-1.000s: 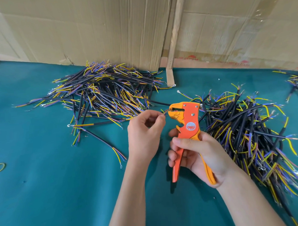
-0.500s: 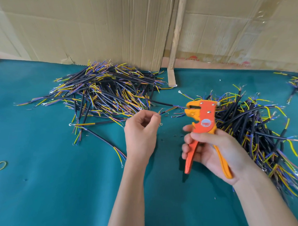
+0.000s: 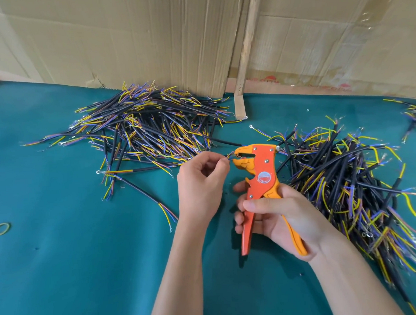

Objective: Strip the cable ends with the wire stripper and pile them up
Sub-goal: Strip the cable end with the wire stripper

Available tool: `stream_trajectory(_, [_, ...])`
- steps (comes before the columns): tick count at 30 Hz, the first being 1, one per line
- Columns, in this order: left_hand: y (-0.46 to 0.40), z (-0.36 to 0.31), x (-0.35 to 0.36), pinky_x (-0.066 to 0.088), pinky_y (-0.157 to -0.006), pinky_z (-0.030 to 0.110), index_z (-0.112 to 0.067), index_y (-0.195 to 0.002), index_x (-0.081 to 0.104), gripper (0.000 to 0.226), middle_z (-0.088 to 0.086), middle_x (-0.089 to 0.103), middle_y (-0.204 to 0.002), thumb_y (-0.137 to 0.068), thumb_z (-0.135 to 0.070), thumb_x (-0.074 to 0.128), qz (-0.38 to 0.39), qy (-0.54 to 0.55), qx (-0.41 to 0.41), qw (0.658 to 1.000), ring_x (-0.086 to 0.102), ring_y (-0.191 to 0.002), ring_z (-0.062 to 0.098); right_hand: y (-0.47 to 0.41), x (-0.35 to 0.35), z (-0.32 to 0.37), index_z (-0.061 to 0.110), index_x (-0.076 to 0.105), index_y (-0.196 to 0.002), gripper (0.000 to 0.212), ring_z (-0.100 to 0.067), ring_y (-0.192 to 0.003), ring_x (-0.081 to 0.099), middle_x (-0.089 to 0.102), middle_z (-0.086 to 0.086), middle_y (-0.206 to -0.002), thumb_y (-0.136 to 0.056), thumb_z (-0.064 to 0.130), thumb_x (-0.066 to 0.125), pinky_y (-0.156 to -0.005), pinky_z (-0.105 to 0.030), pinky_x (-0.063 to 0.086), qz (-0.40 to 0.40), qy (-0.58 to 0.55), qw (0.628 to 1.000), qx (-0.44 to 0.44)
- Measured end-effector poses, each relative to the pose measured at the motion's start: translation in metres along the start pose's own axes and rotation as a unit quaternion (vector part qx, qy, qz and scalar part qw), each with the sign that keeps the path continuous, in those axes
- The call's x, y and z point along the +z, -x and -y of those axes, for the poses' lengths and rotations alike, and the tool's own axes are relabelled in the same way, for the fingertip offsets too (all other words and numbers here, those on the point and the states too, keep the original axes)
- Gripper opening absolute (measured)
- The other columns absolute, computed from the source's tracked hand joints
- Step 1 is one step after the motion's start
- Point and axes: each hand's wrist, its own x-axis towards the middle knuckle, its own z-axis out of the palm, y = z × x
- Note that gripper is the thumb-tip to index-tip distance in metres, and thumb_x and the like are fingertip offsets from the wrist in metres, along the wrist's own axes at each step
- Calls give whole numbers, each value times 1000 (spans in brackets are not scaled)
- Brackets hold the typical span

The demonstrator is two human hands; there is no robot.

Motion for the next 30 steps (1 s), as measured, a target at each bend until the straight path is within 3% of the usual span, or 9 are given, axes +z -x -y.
stream_trajectory(8, [0,-1,0,37,-54,25,-20,-72,71,11,-13,51,-53,-80,-24,65,1,-1,5,1000,40,-51,8,1,-1,1,1,71,-101,28,-34,-63,60,57,-19,-75,-74,-2,75,-60,-45,56,1,19,1000,-5])
stream_trajectory(13, [0,-2,0,37,-54,26,-19,-72,72,12,-10,52,-56,-78,-26,63,5,2,3,1000,40,-52,10,1,-1,0,-4,62,-110,38,-32,-59,56,54,-16,-71,-75,1,74,-57,-43,54,-7,15,1000,-10])
stream_trajectory(21, [1,-1,0,34,-51,19,-19,-73,73,12,-8,53,-56,-78,-24,63,9,-3,2,1000,38,-50,6,4,-8,5,-4,65,-110,36,-35,-64,58,55,-19,-75,-76,1,74,-60,-45,54,15,8,1000,2])
stream_trajectory(25, [2,-3,0,35,-51,20,-21,-72,73,13,7,58,-61,-76,-25,62,12,-5,0,1000,39,-52,7,6,-9,7,-4,64,-110,35,-36,-66,59,56,-19,-76,-76,1,74,-62,-46,55,22,21,1000,4])
stream_trajectory(30, [2,-4,-1,33,-50,17,-19,-71,72,13,9,56,-62,-75,-22,61,18,-14,7,1000,37,-52,7,6,-10,6,0,71,-100,24,-34,-60,55,51,-18,-73,-77,2,74,-57,-44,53,20,26,999,6])
